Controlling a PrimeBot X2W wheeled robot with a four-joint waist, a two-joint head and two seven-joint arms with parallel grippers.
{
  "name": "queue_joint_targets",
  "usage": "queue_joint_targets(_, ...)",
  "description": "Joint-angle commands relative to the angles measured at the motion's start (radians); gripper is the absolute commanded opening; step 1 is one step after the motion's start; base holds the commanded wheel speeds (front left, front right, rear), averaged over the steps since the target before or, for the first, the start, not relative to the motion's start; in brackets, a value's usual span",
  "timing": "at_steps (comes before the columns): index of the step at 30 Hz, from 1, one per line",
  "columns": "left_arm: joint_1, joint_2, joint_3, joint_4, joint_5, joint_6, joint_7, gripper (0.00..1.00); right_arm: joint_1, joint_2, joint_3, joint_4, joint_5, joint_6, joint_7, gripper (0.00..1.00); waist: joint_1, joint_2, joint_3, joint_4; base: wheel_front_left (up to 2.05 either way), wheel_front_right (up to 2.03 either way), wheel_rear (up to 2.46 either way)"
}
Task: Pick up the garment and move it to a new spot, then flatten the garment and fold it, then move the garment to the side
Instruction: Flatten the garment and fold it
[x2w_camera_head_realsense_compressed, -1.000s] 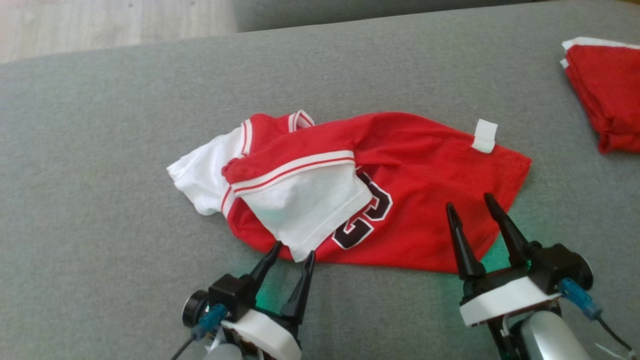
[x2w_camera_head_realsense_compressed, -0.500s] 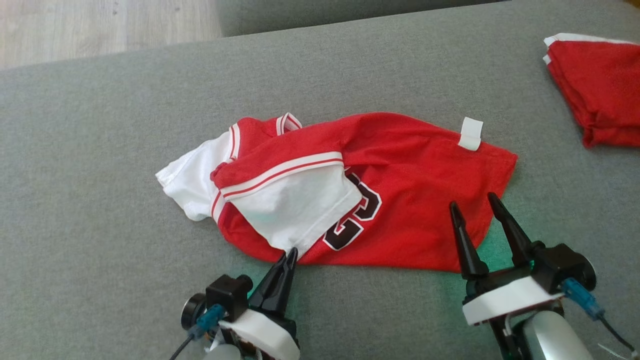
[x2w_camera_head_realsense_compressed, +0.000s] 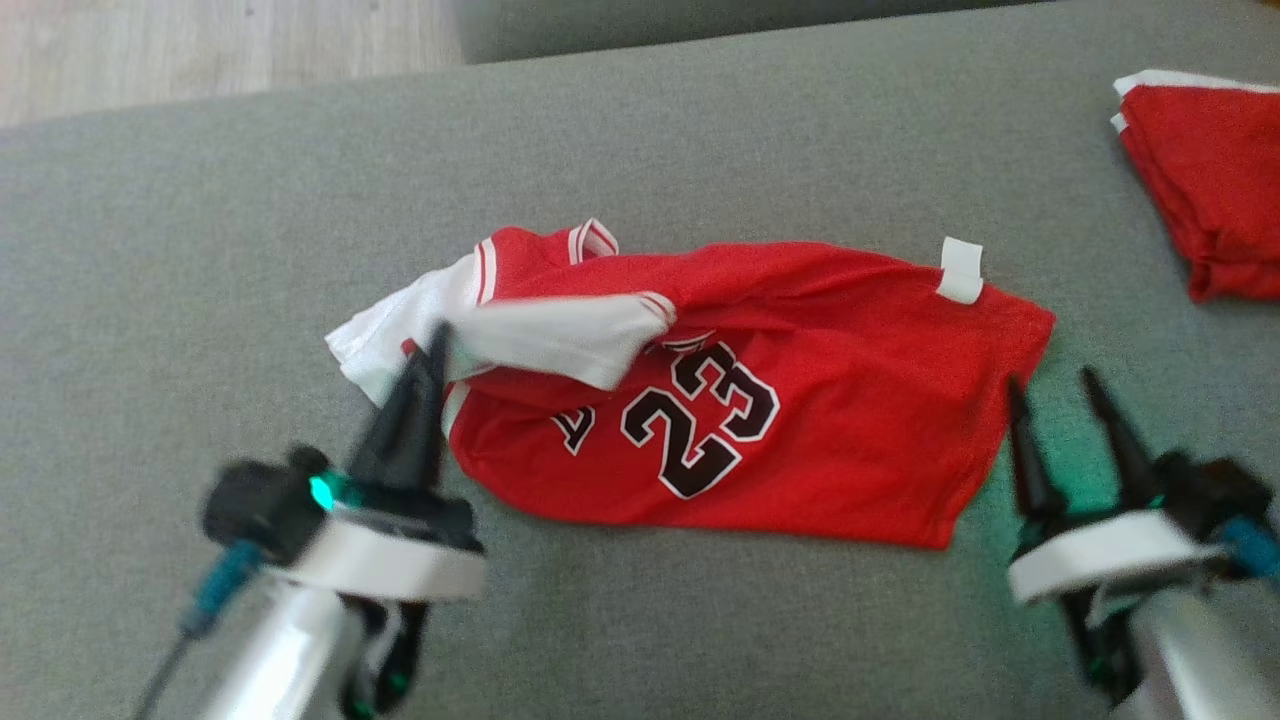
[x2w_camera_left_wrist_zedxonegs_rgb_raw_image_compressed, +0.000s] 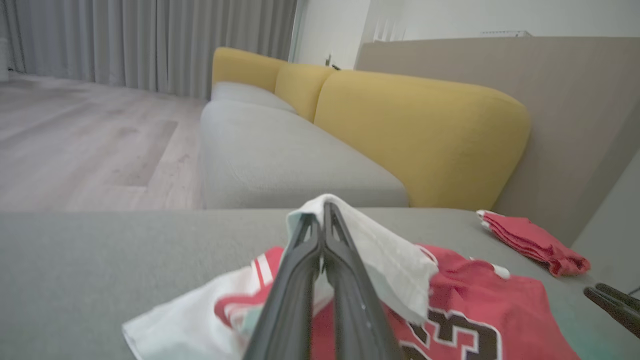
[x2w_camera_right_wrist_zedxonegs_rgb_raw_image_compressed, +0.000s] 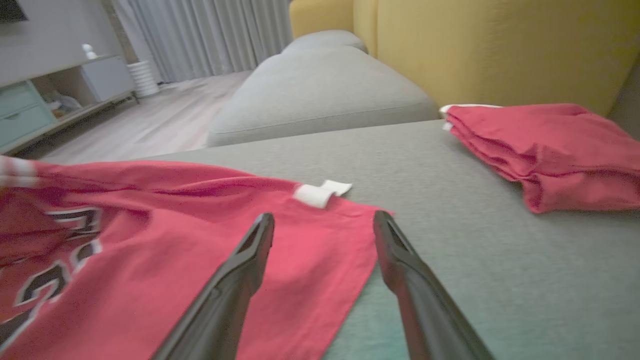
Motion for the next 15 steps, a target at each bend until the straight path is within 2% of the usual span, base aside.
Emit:
queue_joint_targets(1, -0.079, 0.050, 0.069, -0.080, 0.002, 0.017, 0.016, 0.00, -0.097, -0.052, -0.008, 0.027, 0.018, -0.001, -0.006, 1.00, 0.0001, 0.0000, 0.024, -0.002, 0.00, 0.00, 0.00)
queue_joint_targets(6, -0.134, 0.099, 0.112, -0.138, 0.009, 0.029, 0.049, 0.00, -0.198, -0.114, 0.005, 0.166, 0.033, -0.001, 0.024, 1.00, 0.0001, 0.0000, 0.058, 0.000, 0.00, 0.00, 0.00)
queue_joint_targets(15, -0.179, 0.122, 0.119, -0.164, 0.021, 0.037, 0.071, 0.00, -0.298, -0.187, 0.168, 0.286, 0.157, -0.001, 0.044, 1.00, 0.0001, 0.0000, 0.090, 0.006, 0.00, 0.00, 0.00)
